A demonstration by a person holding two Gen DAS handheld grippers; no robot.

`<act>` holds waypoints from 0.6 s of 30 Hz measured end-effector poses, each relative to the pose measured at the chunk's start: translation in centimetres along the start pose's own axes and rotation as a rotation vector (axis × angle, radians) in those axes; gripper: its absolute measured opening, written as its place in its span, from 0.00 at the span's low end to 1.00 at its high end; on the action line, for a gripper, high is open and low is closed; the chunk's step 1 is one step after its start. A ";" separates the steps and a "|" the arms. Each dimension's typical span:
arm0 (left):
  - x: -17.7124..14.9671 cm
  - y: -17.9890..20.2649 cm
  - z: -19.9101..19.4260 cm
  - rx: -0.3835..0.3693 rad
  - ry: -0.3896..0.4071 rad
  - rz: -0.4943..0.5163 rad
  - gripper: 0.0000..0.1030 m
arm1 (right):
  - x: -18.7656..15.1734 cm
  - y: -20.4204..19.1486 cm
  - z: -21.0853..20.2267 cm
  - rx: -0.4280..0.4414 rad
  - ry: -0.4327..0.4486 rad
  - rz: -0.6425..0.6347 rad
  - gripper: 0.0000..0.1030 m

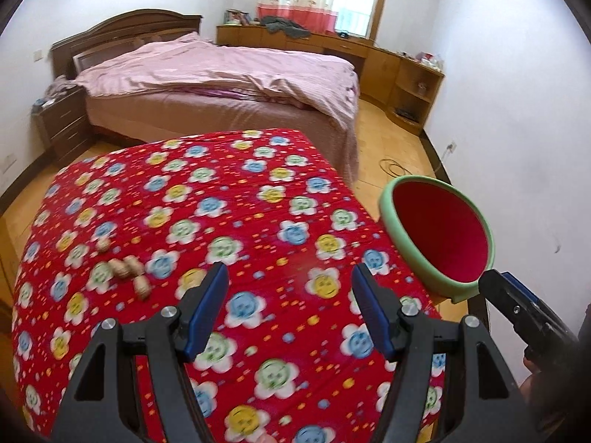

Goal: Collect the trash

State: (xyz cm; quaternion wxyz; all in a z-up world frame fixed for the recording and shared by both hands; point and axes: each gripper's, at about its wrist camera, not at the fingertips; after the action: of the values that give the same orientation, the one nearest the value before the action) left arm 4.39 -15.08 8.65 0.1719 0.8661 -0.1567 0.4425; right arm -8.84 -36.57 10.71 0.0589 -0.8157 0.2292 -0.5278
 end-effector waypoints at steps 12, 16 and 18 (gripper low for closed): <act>-2.3 -4.3 -4.2 0.104 0.041 -0.038 0.67 | -2.5 -4.7 -1.5 0.062 0.002 -0.066 0.80; -3.1 -5.3 -5.1 0.138 0.058 -0.061 0.67 | -3.3 -5.8 -1.7 0.082 0.002 -0.088 0.80; -3.5 -5.7 -5.5 0.157 0.066 -0.067 0.67 | -3.7 -6.2 -1.9 0.088 0.004 -0.098 0.80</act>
State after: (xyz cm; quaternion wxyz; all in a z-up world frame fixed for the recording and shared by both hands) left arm 0.95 -7.24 7.92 0.1231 0.8667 -0.0867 0.4756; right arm -9.83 -29.19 10.57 0.0681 -0.8217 0.1656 -0.5411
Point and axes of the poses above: each gripper's, at about its wrist camera, not at the fingertips, and z roughly the way its jaws point, y to its right, x to its top, and after that the axes turned 11 degrees about y, right-handed
